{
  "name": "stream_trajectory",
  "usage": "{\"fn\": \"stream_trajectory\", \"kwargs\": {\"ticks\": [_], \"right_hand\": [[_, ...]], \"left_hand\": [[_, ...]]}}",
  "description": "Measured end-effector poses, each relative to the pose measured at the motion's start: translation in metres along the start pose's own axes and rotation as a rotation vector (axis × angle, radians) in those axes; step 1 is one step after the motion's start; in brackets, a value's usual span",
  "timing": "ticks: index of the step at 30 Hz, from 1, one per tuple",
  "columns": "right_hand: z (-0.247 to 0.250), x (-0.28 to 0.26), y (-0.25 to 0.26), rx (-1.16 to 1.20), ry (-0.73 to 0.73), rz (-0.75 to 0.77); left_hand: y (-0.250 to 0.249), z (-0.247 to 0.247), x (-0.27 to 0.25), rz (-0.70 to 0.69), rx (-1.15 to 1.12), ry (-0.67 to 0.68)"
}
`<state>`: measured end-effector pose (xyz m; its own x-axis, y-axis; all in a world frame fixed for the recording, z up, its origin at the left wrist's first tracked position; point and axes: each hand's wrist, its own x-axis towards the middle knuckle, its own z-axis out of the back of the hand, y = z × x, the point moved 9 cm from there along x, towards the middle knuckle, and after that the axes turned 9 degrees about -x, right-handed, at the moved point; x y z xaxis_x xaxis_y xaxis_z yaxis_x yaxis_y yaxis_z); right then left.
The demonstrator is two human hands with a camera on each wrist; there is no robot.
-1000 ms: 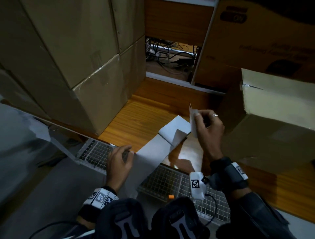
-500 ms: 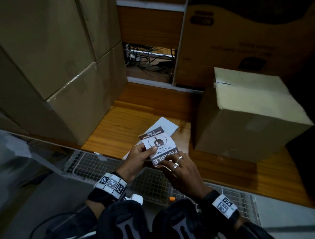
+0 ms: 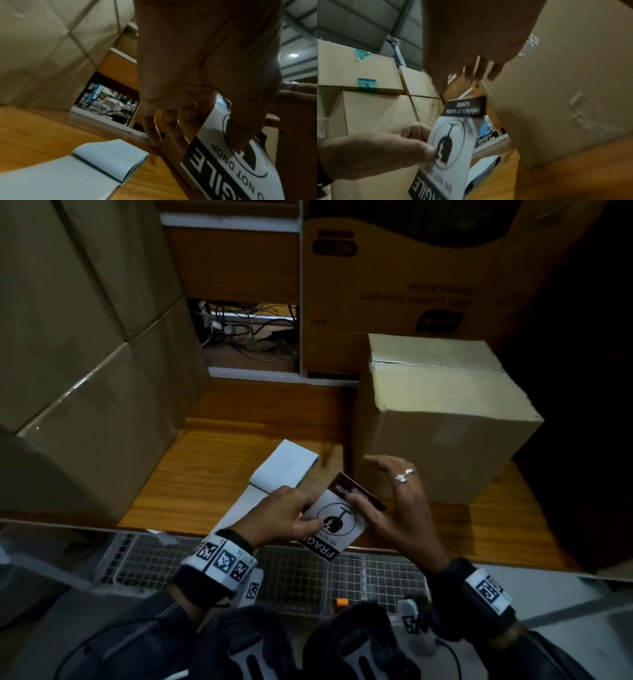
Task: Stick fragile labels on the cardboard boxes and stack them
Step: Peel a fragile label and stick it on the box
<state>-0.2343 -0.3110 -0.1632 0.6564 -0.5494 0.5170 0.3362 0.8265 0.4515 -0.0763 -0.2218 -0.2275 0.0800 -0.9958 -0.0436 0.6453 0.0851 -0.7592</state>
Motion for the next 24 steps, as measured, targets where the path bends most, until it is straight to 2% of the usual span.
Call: {"fn": "stream_trajectory", "kwargs": {"ticks": [2, 4, 6, 12, 18, 21, 24], "right_hand": [[-0.016, 0.000, -0.008, 0.023, 0.194, -0.041], [-0.024, -0.004, -0.019, 0.145, 0.293, -0.118], [-0.018, -0.009, -0.030, 0.242, 0.266, -0.191], [0.007, -0.045, -0.076, 0.623, 0.148, -0.527], [0.020, -0.087, -0.116, 0.746, 0.044, -0.720], [0.023, -0.099, -0.124, 0.776, 0.031, -0.756], [0.038, -0.103, -0.128, 0.687, 0.017, -0.725]], "left_hand": [[-0.011, -0.007, 0.008, -0.007, 0.146, 0.065], [-0.016, -0.015, 0.016, 0.004, 0.185, 0.109], [-0.018, -0.018, 0.020, 0.024, 0.135, 0.098], [-0.019, -0.010, 0.035, 0.035, -0.270, -0.065], [-0.048, -0.018, 0.052, 0.023, -0.628, -0.063], [-0.073, -0.018, 0.065, -0.026, -0.614, -0.079], [-0.105, -0.019, 0.079, -0.151, -0.308, -0.030]]}}
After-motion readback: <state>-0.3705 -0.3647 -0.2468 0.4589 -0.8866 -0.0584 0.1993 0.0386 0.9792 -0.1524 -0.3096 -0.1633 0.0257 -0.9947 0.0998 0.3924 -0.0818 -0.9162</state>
